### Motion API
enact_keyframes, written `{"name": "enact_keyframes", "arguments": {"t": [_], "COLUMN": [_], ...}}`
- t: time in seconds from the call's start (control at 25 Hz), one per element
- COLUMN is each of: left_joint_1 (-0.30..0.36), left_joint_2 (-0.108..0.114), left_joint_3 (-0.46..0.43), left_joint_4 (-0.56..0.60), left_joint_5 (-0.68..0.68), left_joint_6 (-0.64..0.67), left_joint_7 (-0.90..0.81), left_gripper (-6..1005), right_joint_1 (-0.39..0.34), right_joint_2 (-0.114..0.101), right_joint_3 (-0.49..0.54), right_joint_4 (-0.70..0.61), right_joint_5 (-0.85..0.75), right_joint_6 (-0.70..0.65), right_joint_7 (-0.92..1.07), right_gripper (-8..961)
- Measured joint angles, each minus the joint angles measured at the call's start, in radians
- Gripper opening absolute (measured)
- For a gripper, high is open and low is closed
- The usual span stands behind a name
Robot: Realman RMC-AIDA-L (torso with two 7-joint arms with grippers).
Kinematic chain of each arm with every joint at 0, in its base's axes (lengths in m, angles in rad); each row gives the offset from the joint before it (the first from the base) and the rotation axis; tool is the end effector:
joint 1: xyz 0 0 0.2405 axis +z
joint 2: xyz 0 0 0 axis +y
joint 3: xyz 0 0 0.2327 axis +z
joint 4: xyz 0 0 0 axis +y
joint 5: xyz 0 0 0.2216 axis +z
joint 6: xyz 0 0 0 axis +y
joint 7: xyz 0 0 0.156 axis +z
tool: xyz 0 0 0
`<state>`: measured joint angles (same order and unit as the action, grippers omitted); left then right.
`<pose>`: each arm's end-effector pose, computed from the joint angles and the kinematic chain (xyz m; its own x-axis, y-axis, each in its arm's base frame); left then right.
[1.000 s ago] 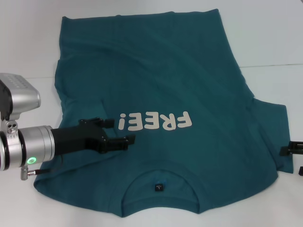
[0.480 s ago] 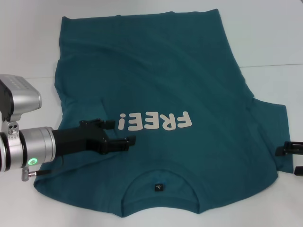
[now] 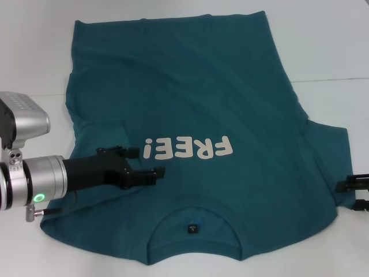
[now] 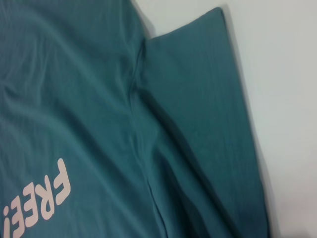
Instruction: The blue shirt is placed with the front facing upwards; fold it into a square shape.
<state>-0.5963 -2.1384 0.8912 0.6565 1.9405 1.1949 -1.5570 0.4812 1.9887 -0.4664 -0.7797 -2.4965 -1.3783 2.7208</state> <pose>-0.2240 0.3758 -0.0411 0.7738 0.4384 0.4572 0.5804 -0.7797 -0.2348 0.3603 0.3264 0.0740 -0.2717 -0.8234 -0.4981 -0.9473 0.3201 -0.0123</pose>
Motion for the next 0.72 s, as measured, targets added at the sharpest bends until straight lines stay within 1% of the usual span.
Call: {"name": "enact_keyframes", "arguments": {"t": [0.04, 0.28, 0.48, 0.68, 0.72], "left_joint_1": [-0.001, -0.004, -0.006, -0.007, -0.007], "left_joint_2": [0.0, 0.003, 0.003, 0.003, 0.003], "left_joint_3": [0.0, 0.0, 0.0, -0.001, -0.001], "left_joint_4": [0.0, 0.0, 0.0, 0.003, 0.005], "left_joint_5": [0.0, 0.0, 0.0, 0.0, 0.0], "left_joint_6": [0.0, 0.0, 0.0, 0.0, 0.0], "left_joint_7": [0.0, -0.002, -0.002, -0.001, -0.001], "left_gripper": [904, 905, 905, 904, 904], "right_joint_1": [0.0, -0.001, -0.009, -0.018, -0.019], "right_joint_2": [0.0, 0.005, 0.003, 0.0, 0.0], "right_joint_3": [0.0, 0.0, 0.004, 0.009, 0.01], "right_joint_4": [0.0, 0.004, 0.005, 0.002, 0.002], "right_joint_5": [0.0, 0.001, 0.015, 0.058, 0.063], "right_joint_6": [0.0, -0.001, -0.004, -0.015, -0.016], "right_joint_7": [0.0, 0.0, -0.005, -0.034, -0.038], "right_gripper": [840, 686, 562, 333, 311]}}
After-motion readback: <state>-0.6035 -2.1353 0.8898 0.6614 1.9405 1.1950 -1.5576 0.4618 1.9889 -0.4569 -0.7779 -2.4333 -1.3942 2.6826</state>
